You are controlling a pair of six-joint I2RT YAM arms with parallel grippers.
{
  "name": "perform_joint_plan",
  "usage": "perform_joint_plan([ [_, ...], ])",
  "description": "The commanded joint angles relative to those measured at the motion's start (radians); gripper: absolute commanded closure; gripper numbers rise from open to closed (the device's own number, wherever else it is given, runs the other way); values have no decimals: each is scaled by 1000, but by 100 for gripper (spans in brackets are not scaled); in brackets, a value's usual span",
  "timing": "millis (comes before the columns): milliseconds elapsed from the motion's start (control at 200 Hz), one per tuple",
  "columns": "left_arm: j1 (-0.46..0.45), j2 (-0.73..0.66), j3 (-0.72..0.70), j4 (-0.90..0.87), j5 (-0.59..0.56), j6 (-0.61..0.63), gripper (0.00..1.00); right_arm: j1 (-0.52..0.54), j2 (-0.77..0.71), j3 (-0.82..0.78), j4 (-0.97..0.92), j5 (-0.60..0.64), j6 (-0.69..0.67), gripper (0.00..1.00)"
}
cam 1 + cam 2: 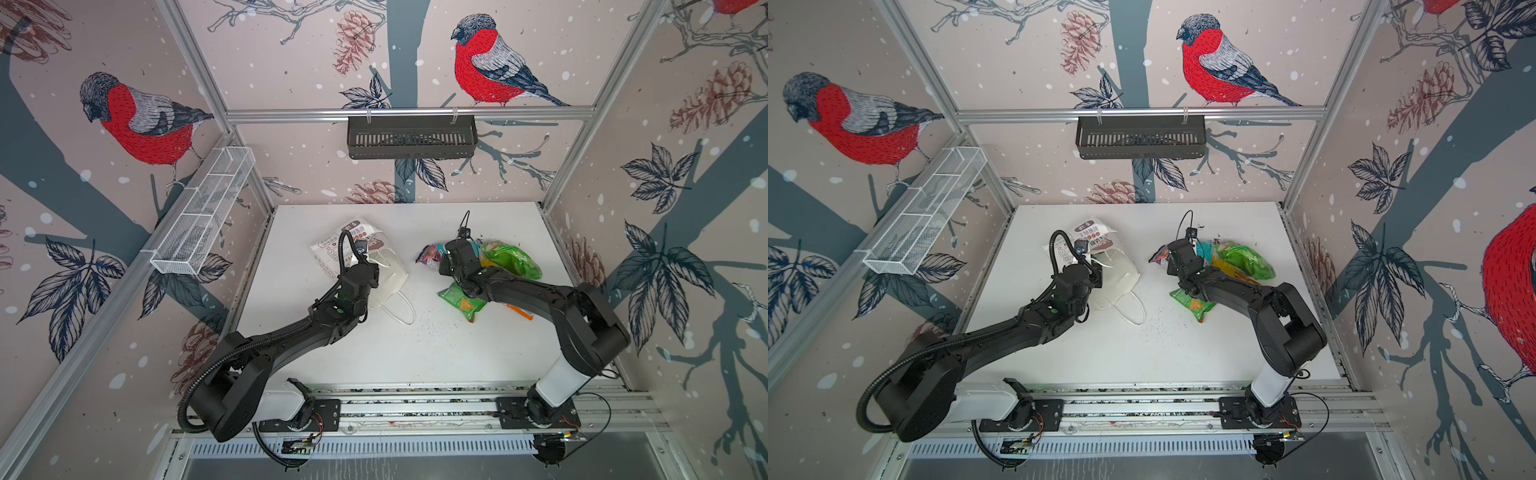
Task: Take the snacks out of the paper bag
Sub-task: Place the snack at the center of the table.
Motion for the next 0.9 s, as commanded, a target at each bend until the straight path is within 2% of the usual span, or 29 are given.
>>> perform_joint_plan([
  [0,0,-14,-5,47,8,12,100,-2,53,59,-21,39,13,99],
  [65,0,-21,-11,49,6,13,100,-4,71,83,-27,42,25,99],
  [115,0,-27,-19,55,3,12,100,-5,77,95,-26,33,30,94],
  [255,0,-38,-28,63,8,18,100,-4,61,95,-25,7,42,66],
  [350,0,-44,-27,59,5,18,100,-2,17,62,-7,-4,50,40],
  [460,0,-54,-35,71,17,21,100,8,-59,25,8,-17,45,26],
  [595,0,-92,-92,150,59,37,100,65,-228,-72,77,-36,-7,15],
  [670,0,-114,-114,169,77,46,100,91,-342,-179,171,-96,-35,10],
  [805,0,-140,-145,205,108,68,100,104,-508,-406,411,-261,-13,10],
  [896,1,-151,-166,223,129,70,100,148,-554,-525,550,-292,-18,10],
])
